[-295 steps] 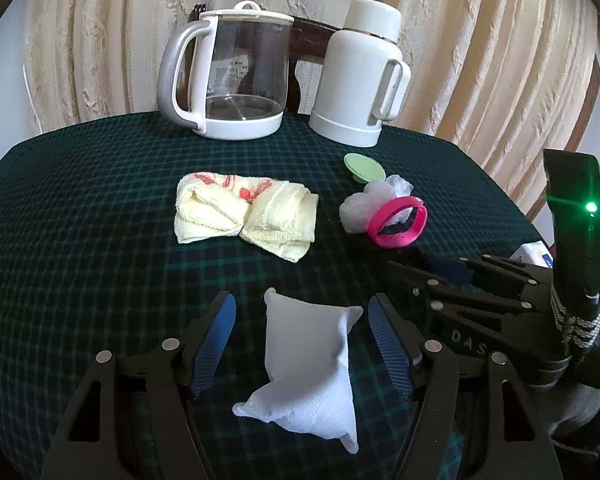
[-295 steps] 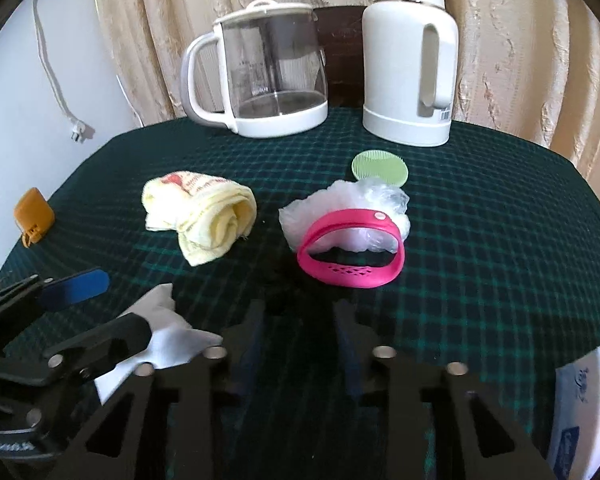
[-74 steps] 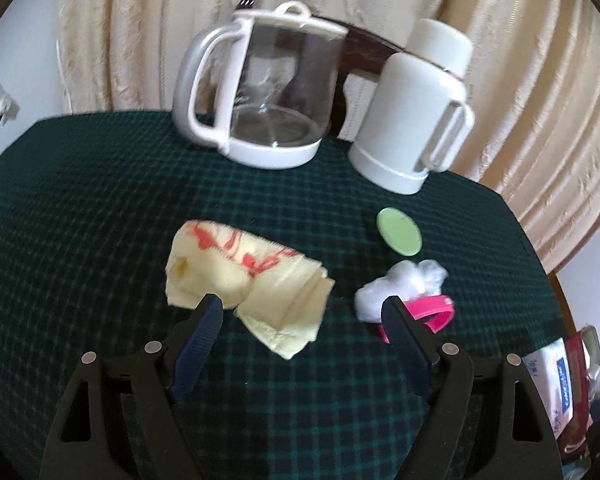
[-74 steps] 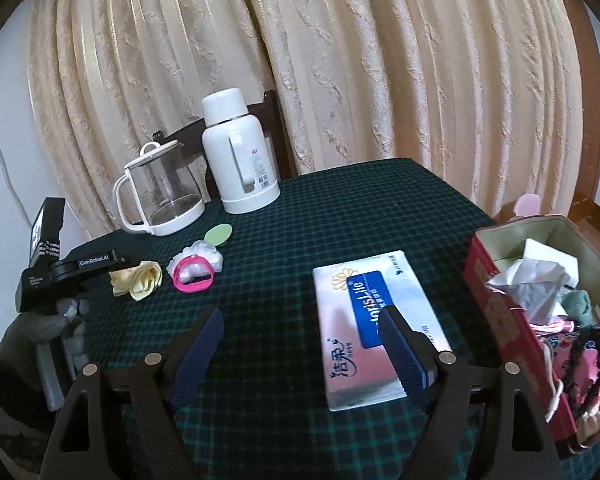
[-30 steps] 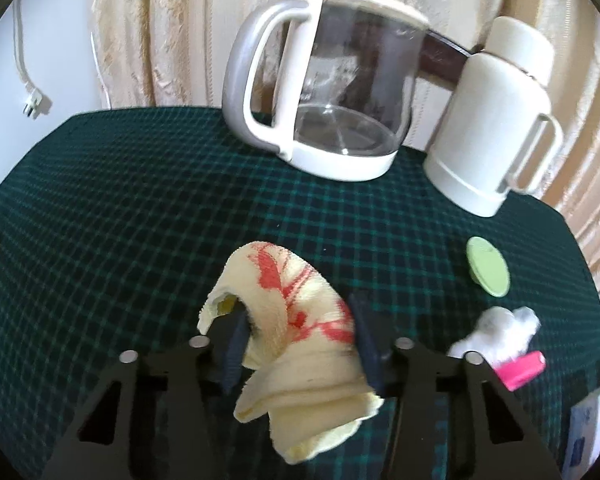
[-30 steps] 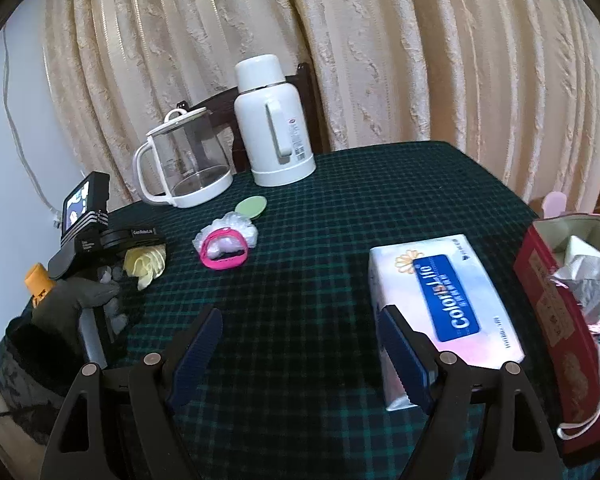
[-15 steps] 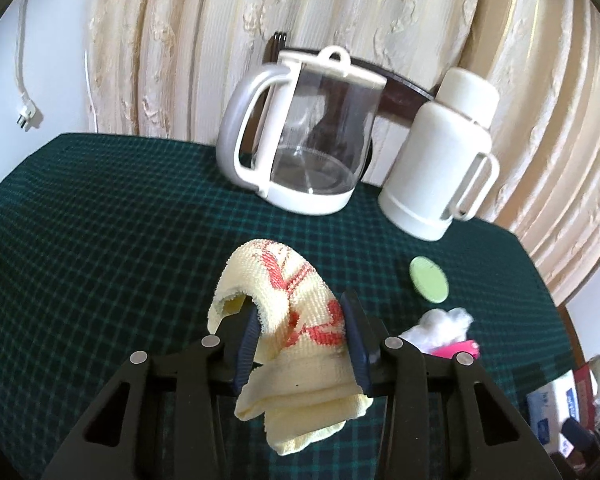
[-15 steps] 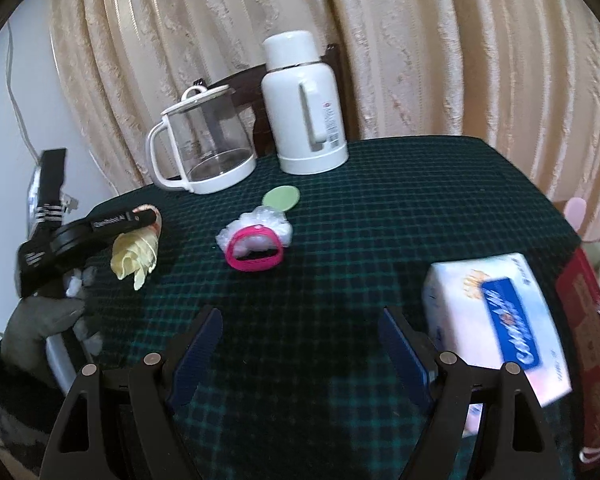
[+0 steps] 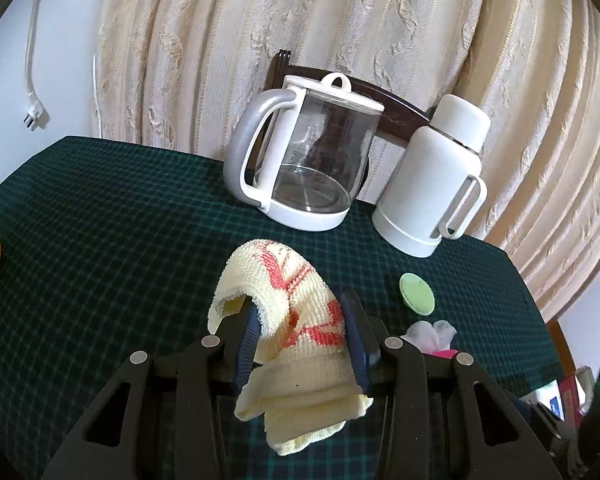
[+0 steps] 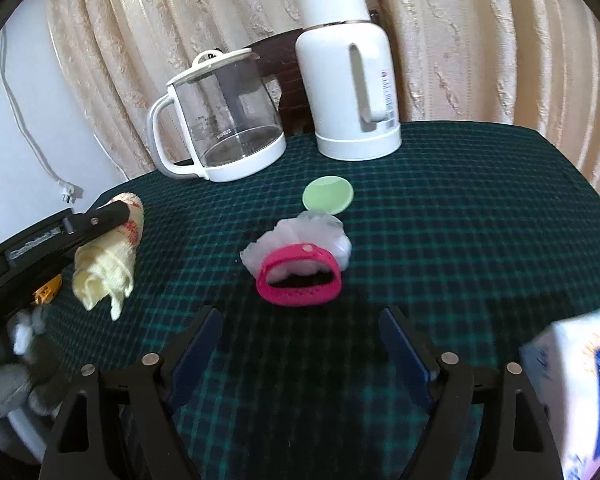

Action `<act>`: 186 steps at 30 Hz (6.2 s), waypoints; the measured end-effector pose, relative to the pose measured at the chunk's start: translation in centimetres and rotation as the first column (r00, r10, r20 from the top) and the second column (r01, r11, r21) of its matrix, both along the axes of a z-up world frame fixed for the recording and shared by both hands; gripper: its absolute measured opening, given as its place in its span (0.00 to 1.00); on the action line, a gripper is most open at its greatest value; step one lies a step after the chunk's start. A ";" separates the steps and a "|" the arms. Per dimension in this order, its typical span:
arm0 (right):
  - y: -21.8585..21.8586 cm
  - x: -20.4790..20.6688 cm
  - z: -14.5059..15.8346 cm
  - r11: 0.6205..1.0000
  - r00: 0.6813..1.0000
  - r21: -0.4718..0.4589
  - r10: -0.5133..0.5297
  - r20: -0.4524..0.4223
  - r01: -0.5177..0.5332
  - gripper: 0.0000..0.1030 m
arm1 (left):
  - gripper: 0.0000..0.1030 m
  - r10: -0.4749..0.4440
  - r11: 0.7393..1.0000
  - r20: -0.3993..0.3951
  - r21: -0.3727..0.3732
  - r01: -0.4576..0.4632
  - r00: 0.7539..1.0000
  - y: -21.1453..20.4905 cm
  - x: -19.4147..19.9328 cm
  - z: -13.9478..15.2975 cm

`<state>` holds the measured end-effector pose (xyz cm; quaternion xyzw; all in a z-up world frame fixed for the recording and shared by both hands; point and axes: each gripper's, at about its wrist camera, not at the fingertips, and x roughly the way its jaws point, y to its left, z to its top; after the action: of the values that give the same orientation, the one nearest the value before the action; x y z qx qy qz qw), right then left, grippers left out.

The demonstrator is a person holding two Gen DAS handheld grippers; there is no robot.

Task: Organize soft objects
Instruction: 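Grasp the pink bracelet with the right gripper, leaving the white mesh puff, then carry the towel toward the box while the right gripper drops the pink bracelet into it, then lower the yellow towel into the red tin box and open the left gripper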

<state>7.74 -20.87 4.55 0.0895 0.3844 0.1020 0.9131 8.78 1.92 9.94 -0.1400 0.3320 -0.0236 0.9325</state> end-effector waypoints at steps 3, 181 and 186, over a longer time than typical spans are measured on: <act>0.4 1.2 -0.6 1.000 1.000 0.005 0.002 -0.008 -0.002 0.86 | 0.40 0.001 1.000 -0.002 -0.004 -0.001 1.000 0.1 0.0 -0.1; -33.6 -28.6 1.7 0.570 0.557 0.009 -0.807 0.197 0.822 0.68 | 0.61 -0.881 0.473 0.024 0.077 0.877 0.473 -46.3 -15.6 5.1; -33.7 -28.5 1.7 0.567 0.554 0.011 -0.809 0.196 0.824 0.68 | 0.61 -0.877 0.480 0.012 0.084 0.873 0.481 -46.2 -15.5 4.9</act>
<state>-20.76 -54.58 6.27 0.2103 0.2194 -0.3412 0.8895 -6.67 -44.31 14.84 0.0799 0.3325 -0.4875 0.8034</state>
